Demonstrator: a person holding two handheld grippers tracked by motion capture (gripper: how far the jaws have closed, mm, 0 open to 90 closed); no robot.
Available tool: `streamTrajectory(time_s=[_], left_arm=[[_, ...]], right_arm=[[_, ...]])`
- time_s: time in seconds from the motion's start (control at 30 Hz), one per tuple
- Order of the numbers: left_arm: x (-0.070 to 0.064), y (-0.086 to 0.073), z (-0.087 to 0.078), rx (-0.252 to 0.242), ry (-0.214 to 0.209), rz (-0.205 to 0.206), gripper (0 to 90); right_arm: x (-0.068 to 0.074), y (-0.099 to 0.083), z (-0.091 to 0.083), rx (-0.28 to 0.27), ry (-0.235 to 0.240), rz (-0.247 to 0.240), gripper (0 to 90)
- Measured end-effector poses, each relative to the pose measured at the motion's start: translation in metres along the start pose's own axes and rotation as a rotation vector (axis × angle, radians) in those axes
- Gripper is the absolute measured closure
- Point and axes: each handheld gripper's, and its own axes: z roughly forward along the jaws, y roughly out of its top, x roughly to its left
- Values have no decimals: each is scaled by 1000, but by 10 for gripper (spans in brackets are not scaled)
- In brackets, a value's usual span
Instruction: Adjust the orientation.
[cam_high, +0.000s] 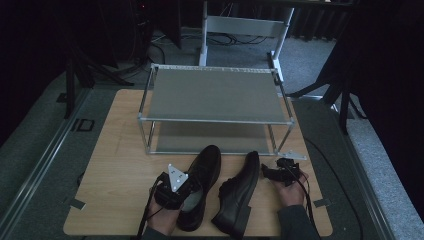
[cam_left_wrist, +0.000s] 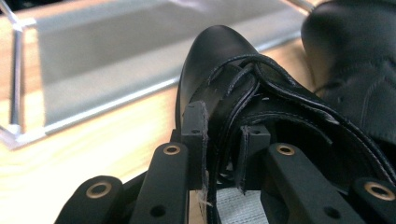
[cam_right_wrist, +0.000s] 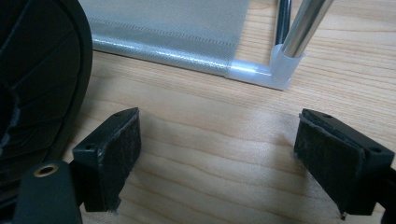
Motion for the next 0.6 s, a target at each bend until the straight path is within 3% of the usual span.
streamTrajectory(time_s=[0.17, 0.3, 0.43, 0.47, 0.53, 0.6], left_arm=[[-5, 4, 4, 1, 54, 9, 779], [-13, 3, 13, 4, 137, 20, 780], [-14, 3, 14, 6, 178, 16, 781], [-13, 2, 15, 4, 203, -1, 781], [-12, 2, 15, 5, 215, -9, 781], [-10, 2, 18, 17, 223, -46, 773]], right_arm=[[0, 0, 0, 0, 1, 0, 145], [0, 0, 0, 0, 1, -1, 145], [0, 0, 0, 0, 2, -1, 145], [0, 0, 0, 0, 2, -2, 146], [0, 0, 0, 0, 2, -1, 145], [0, 0, 0, 0, 2, -2, 145]])
